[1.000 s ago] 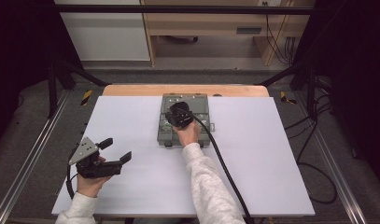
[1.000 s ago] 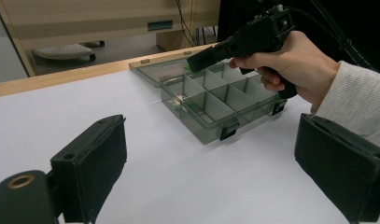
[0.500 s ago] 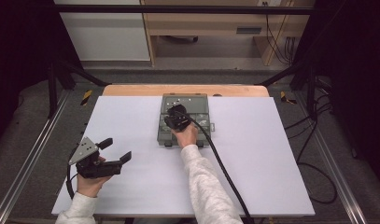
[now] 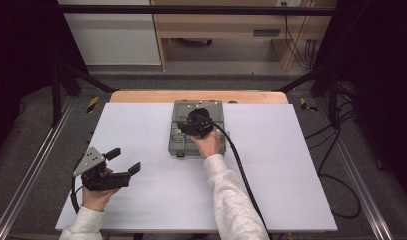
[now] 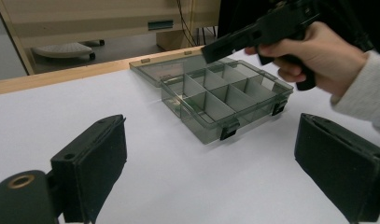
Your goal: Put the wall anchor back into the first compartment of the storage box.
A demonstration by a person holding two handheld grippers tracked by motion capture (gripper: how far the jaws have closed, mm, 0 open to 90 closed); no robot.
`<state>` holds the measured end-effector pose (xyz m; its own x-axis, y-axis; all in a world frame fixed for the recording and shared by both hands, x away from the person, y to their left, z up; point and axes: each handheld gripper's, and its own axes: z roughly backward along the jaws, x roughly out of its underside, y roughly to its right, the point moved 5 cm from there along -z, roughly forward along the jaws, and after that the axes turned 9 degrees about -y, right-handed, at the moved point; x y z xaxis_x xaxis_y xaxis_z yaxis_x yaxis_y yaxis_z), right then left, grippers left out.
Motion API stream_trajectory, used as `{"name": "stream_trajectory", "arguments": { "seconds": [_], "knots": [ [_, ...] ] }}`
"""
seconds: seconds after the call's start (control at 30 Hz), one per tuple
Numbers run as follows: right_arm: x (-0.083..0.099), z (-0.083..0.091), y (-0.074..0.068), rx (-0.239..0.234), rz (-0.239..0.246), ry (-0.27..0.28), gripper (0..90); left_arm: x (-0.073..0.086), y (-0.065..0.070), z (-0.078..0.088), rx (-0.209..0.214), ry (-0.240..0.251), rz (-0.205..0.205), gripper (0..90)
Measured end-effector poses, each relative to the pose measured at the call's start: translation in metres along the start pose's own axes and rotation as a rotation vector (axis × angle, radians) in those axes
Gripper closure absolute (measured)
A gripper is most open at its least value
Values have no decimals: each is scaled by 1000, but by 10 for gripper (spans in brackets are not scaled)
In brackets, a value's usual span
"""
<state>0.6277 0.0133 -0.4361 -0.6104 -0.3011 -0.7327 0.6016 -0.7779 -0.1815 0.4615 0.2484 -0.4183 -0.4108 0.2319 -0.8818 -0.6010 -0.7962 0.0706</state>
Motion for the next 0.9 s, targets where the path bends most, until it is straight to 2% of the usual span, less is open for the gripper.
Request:
{"name": "stream_trajectory", "arguments": {
  "seconds": [0.07,0.17,0.27,0.37,0.43,0.5,0.6,0.9],
  "knots": [
    [1,15,0,6,10,37,475,0,0,0,1,-3,-1,91],
    [3,30,2,17,23,59,398,1,0,-1,3,-3,-2,90],
    [6,52,8,75,28,101,302,1,1,-1,6,-4,-4,89],
    [11,70,15,95,11,123,209,1,0,-1,7,-3,-4,89],
    [17,84,21,128,24,143,158,1,0,-1,8,-2,-1,88],
    [22,94,25,128,26,151,132,1,0,-1,10,1,-1,88],
    [34,115,32,111,29,191,100,1,0,-1,10,1,0,87],
    [71,145,50,92,27,212,40,1,1,-2,7,-5,-4,80]
  ]
}}
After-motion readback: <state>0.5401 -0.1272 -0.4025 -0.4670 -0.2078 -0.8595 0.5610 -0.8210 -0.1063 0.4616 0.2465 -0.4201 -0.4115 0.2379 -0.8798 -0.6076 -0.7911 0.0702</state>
